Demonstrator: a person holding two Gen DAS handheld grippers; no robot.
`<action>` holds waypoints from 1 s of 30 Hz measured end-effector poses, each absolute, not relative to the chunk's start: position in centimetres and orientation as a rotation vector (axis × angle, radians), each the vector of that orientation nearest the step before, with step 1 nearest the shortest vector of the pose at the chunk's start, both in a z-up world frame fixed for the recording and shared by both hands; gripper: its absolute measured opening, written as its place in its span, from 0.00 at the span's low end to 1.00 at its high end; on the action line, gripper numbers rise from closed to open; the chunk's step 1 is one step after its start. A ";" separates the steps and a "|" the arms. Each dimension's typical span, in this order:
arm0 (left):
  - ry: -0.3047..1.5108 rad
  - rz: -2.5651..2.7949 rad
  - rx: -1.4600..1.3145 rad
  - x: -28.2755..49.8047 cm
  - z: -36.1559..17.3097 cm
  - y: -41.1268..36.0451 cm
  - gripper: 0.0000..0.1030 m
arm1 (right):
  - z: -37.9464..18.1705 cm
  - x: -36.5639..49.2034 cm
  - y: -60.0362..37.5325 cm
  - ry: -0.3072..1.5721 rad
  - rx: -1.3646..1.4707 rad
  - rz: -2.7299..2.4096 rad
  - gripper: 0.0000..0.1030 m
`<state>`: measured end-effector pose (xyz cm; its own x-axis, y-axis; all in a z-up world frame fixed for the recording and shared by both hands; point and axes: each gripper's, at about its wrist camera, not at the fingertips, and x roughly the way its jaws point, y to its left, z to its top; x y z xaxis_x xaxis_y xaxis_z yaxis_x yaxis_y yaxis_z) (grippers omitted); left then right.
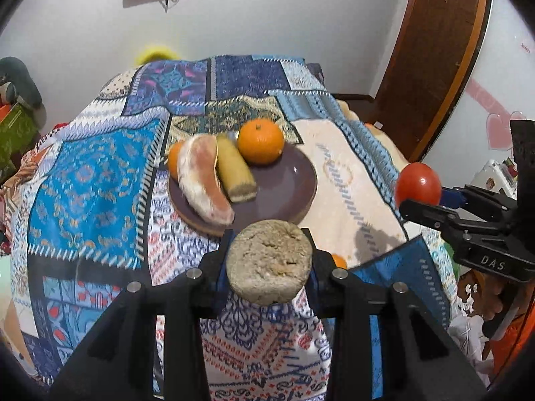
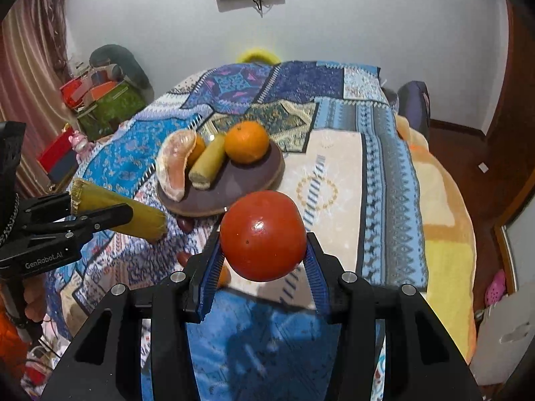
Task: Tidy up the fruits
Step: 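Lift and carry the tomato toward the plate with the right tool while the left tool carries the corn cob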
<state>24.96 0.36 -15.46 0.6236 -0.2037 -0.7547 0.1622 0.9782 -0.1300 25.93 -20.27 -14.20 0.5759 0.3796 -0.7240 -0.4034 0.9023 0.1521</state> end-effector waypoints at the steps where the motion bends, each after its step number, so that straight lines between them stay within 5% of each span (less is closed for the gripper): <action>1: 0.864 -0.207 -0.046 25.2 -15.2 0.3 0.36 | -14.0 26.1 -20.1 0.834 -0.032 0.460 0.43; 30: 0.956 -0.243 -0.084 34.5 -18.3 0.5 0.36 | -15.5 34.3 -15.5 0.829 -0.058 0.538 0.43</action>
<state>34.54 0.46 -18.33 0.5519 -0.2420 -0.7980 0.1678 0.9696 -0.1780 34.25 -15.52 -15.46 0.5504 0.4322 -0.7143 -0.4766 0.8651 0.1562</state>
